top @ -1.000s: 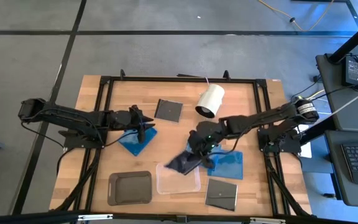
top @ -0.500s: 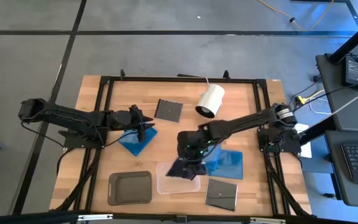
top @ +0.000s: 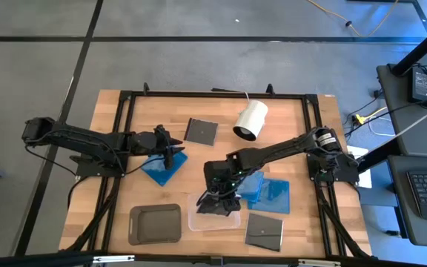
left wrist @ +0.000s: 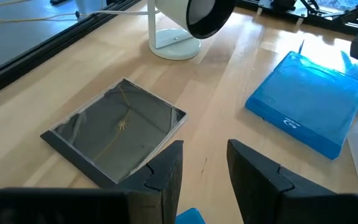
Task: Pick & place jewel cases by type
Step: Put the middle black CD case into the transparent bin
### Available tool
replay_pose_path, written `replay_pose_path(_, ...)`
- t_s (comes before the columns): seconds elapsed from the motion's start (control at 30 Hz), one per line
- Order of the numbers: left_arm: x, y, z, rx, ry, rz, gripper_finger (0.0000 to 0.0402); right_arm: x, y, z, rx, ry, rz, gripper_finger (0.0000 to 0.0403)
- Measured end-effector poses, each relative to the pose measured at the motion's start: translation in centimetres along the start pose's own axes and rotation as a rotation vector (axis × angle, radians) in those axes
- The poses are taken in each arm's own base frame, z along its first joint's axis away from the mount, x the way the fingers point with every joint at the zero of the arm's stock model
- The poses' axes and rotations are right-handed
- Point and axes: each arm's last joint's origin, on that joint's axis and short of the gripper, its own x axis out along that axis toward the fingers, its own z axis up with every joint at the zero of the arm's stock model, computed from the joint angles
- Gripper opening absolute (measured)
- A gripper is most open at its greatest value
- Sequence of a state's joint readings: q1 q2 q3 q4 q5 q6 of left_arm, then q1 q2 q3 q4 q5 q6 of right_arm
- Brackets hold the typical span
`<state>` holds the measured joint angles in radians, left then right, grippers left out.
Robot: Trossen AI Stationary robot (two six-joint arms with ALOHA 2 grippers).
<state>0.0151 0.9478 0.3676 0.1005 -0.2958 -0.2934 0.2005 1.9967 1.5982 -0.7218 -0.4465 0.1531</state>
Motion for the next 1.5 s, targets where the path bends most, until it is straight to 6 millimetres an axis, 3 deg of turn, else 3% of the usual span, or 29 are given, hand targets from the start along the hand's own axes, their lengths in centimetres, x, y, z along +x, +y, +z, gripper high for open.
replay_pose_path(0.47,0.00,0.00,0.00,0.027,0.000,0.000,0.0123,0.03,0.00,0.11,-0.026,-0.011,0.002,0.0028)
replay_pose_path(0.93,0.00,0.00,0.01,0.027,0.000,0.000,0.0123,0.03,-0.02,-0.01,-0.031,0.002,0.000,0.0089)
replay_pose_path(1.5,0.00,-0.01,0.03,0.027,0.000,0.000,0.0123,-0.59,-0.07,-0.17,-0.030,0.050,-0.010,0.0091)
